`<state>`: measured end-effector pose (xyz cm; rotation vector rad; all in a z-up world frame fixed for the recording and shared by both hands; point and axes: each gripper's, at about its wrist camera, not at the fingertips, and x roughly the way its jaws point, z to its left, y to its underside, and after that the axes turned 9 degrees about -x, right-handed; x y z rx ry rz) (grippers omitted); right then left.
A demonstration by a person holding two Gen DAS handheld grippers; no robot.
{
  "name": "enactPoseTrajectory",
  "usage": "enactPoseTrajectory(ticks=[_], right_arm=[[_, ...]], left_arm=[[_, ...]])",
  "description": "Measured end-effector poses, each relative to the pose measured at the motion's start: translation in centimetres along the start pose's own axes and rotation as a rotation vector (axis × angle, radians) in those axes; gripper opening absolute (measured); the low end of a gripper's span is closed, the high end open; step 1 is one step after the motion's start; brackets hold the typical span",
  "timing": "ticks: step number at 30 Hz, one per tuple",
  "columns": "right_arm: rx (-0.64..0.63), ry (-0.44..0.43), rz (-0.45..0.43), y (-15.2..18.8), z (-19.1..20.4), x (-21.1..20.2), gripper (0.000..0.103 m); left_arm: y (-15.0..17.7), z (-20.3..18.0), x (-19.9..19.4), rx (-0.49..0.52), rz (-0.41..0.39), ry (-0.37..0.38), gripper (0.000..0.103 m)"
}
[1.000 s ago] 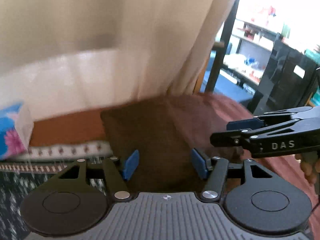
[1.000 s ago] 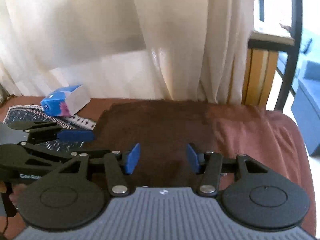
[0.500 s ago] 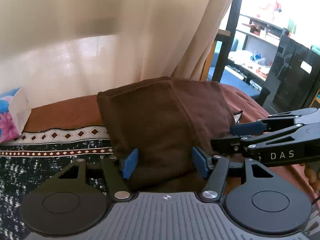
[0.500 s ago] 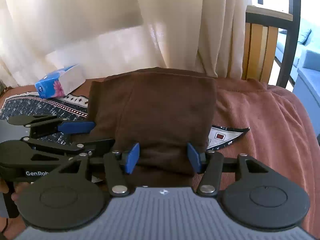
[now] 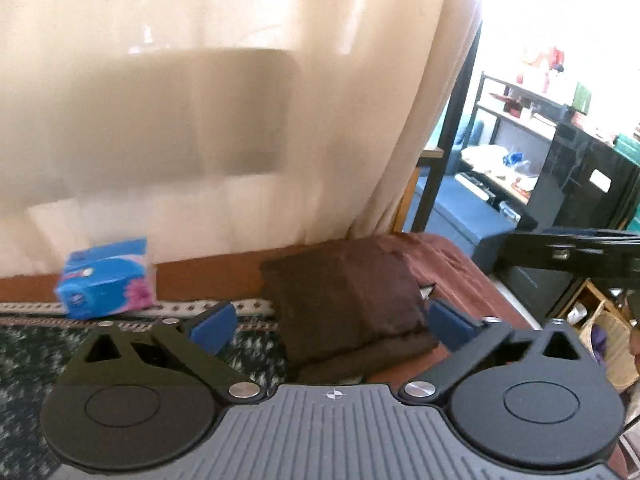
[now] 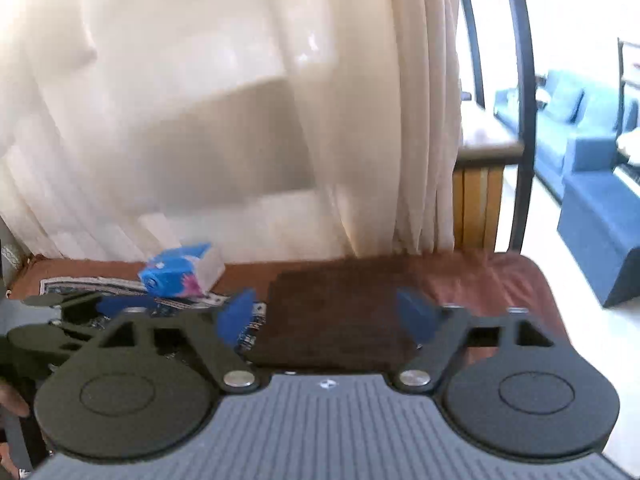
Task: Fold clothes
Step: 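Open both grippers and pull them back from the folded shirt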
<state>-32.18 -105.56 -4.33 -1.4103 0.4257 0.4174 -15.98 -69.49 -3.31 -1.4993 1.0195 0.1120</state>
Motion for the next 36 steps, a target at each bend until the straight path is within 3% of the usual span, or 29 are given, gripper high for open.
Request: enactPoseTrajectory(ticks=[3,5,8,11,15,21,36], right_arm=[[-0.019,0.023,-0.03,0.3,1.3,-2.8,0.103],[-0.041,0.04,0.004,0.5,1.6,-2.9,0.103],[-0.074,0.032,0.045,1.3,1.8,-3.2,0.103],[-0.106,0.02,0.092,2.4,0.9,-2.2,0.103],[-0.148,-0.027,0.158,3.4,-0.3,-1.3,0.103],[-0.193,-0.077,0.191,4.0,-1.8,0.1,0.103],[-0.177,-0.087,0.24,5.2,-4.0,2.2,0.103]], left_arm=[[0.4,-0.1,-1.1,-0.04,0.066,0.038,0.103],[0.9,-0.1,-1.6,-0.088,0.07,0.034,0.103],[1.5,-1.1,-2.0,-0.073,0.049,-0.003,0.103],[2.0,-2.4,-2.0,-0.041,0.022,-0.044,0.103],[2.6,-3.8,-0.4,-0.095,0.03,-0.092,0.103],[3.5,-5.7,1.7,-0.085,0.039,-0.165,0.103],[3.6,-6.3,3.5,-0.087,0.059,-0.214,0.103]])
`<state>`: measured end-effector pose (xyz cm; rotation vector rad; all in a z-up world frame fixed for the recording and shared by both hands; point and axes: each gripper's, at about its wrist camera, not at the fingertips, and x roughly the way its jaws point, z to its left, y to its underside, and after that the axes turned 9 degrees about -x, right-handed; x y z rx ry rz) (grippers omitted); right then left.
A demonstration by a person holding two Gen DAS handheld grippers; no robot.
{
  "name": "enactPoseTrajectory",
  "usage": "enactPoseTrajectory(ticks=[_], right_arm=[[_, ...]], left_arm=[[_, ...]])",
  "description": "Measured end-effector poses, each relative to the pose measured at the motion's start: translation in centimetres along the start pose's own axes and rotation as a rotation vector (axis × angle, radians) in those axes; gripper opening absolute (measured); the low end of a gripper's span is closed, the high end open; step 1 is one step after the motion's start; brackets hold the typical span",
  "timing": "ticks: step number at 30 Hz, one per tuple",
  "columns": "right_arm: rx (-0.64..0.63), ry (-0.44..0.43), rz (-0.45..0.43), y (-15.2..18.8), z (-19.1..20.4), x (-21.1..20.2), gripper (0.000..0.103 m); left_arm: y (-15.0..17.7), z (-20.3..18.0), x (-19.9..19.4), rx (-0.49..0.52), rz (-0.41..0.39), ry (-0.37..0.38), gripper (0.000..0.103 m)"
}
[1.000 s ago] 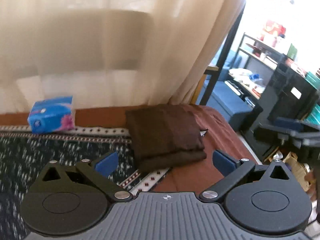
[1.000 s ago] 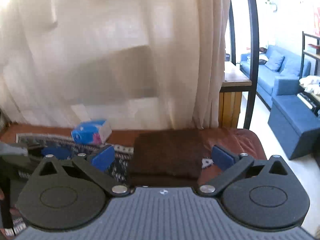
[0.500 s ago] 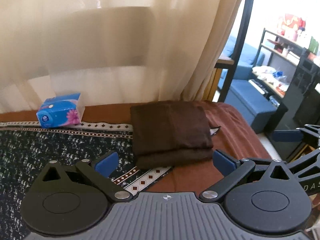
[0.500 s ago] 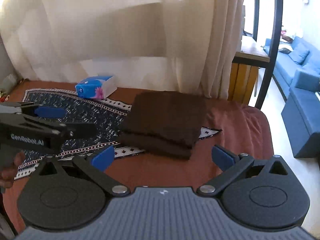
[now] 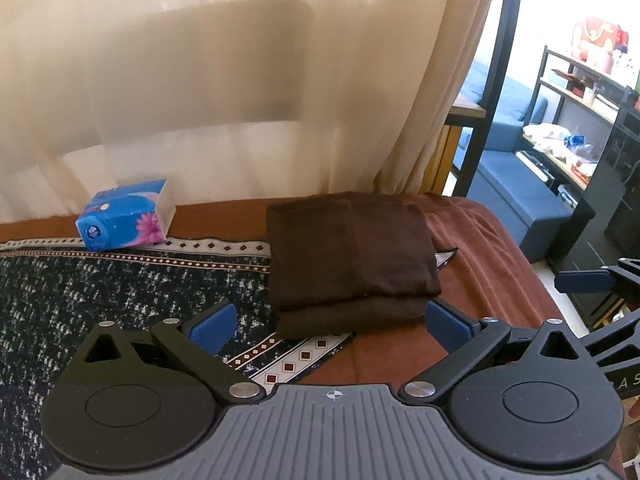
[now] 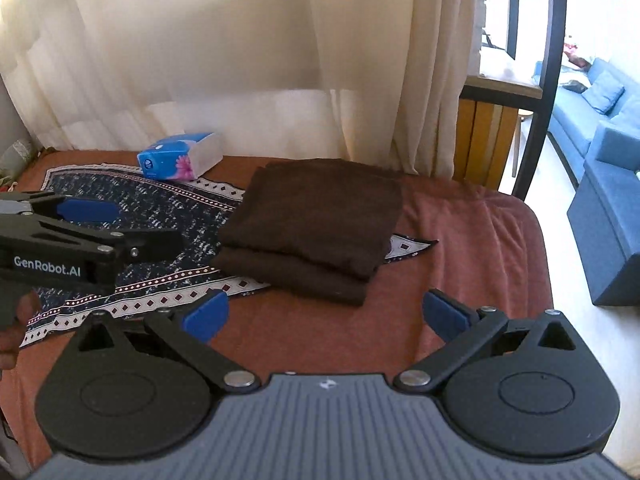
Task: Fold clothes
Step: 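Open both grippers and pull them back from the folded shirt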
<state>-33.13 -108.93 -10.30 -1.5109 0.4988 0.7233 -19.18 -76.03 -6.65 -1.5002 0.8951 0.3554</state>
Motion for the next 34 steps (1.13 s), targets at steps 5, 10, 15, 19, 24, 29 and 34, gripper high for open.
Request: enactPoseTrajectory(ticks=[5,10,15,19,24,29,34], right_arm=[[-0.003,-0.003,0.006,0.0,-0.2,0.3,0.103],[0.001,-0.002,0.008,-0.1,-0.2,0.6,0.103],[0.0,-0.003,0.011,-0.1,-0.1,0.7,0.103],[0.0,0.001,0.015,-0.1,-0.1,0.9,0.103],[-0.001,0.003,0.018,-0.2,0.0,1.0,0.103],[0.0,0.005,0.021,-0.3,0.0,1.1,0.103],[-0.001,0.006,0.02,-0.5,-0.1,1.3,0.103]], left_arm=[[0.1,0.1,0.5,-0.002,0.018,0.001,0.103],[0.0,0.2,1.0,-0.01,0.033,-0.002,0.103],[0.0,0.3,1.1,-0.011,0.03,-0.004,0.103],[-0.1,0.2,1.4,-0.008,0.041,-0.012,0.103],[-0.1,0.1,1.4,0.003,0.041,-0.015,0.103],[-0.2,0.1,1.5,0.002,0.042,-0.01,0.103],[-0.3,0.2,1.6,0.001,0.042,-0.002,0.103]])
